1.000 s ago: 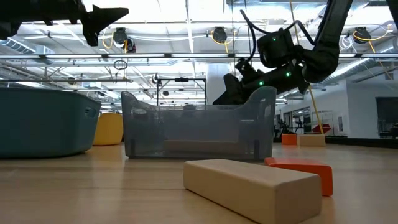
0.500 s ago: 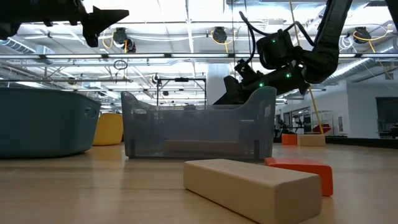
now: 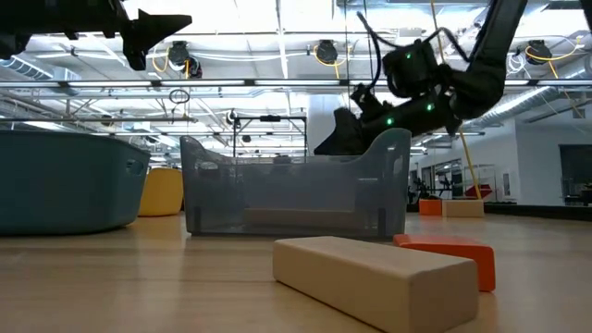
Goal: Sort & place blocks by color
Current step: Put the bottom right orange block into the blue bin
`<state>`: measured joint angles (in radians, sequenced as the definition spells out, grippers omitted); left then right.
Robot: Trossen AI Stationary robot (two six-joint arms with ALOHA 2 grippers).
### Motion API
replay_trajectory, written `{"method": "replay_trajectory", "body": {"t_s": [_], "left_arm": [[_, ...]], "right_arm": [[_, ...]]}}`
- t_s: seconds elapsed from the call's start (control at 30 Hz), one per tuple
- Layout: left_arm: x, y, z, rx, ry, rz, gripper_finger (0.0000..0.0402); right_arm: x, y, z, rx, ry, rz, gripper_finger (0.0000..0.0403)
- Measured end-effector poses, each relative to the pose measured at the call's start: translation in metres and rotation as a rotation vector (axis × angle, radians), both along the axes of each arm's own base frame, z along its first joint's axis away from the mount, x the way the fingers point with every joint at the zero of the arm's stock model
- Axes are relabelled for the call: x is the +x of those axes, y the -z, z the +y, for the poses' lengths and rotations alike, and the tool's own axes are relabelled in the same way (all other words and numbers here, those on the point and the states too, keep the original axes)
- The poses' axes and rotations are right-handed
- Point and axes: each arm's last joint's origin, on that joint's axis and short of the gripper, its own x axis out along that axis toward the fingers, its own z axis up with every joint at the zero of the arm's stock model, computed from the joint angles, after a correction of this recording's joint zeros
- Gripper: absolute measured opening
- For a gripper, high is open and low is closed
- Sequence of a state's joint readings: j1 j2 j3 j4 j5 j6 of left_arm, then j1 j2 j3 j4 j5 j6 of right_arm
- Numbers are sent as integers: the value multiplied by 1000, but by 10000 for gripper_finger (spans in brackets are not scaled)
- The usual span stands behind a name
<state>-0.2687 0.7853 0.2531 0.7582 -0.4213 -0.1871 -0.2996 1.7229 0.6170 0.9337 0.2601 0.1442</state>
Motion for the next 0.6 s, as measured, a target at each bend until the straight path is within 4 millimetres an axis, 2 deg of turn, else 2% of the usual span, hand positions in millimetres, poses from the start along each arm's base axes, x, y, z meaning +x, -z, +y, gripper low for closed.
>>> {"method": "replay_trajectory", "body": {"t_s": [0.13,0.3,0.6], "left_arm": [[0,0,0,-30,7,-5,235],[0,2,0,-51,13,13,235],[1,5,0,-46,13,42,234]], "right_arm": [[-12,-25,2,-71,54,66,275],[-43,-52,4,-119,144,261,268],[-102,-58,8,45,213,585,263]]}}
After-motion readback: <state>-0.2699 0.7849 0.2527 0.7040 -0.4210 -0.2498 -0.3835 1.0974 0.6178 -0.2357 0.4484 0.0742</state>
